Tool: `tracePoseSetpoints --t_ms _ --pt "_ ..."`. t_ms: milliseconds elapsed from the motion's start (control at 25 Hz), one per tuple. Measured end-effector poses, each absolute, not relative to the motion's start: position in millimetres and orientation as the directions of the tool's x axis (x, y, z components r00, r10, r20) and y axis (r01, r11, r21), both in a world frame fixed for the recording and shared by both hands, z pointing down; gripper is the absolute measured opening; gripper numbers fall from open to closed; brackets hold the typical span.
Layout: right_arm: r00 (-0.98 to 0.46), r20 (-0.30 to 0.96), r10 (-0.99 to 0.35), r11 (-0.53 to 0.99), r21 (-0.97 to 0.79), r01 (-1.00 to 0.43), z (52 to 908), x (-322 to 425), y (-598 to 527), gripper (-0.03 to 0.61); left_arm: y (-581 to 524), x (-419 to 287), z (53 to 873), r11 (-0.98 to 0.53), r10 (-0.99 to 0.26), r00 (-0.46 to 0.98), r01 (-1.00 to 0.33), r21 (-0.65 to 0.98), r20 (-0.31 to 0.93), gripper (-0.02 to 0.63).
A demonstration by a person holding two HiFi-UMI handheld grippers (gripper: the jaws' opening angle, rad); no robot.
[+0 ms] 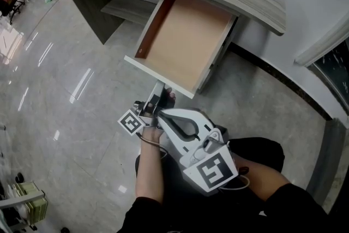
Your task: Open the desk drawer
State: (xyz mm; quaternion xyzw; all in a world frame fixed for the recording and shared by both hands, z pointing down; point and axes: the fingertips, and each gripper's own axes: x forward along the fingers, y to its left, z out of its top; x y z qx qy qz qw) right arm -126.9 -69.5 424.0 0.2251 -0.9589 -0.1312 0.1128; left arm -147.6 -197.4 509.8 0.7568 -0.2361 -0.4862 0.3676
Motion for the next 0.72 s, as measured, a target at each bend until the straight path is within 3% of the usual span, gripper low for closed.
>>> tracePoseSetpoints --t_ms 320,480,720 --pt "-0.871 0.156 -0.465 0.865 0.288 -0.411 423 -127 -69 0.006 -180 -154 501 -0.621 -0.727 0.447 -0.106 0.776 -0.521 0.107" --pt "-0.865 0.165 -0.474 0.860 0.297 -0.415 427 -124 -70 0.006 -166 -152 488 -0.641 -0.731 0.508 -0.285 0.713 -0.455 0.107" --pt "-0.855 0.180 -0.487 0.856 0.293 -0.426 430 -112 -76 0.006 -147 -152 477 -0.612 -0.781 0.526 -0.539 0.579 -0.335 0.053"
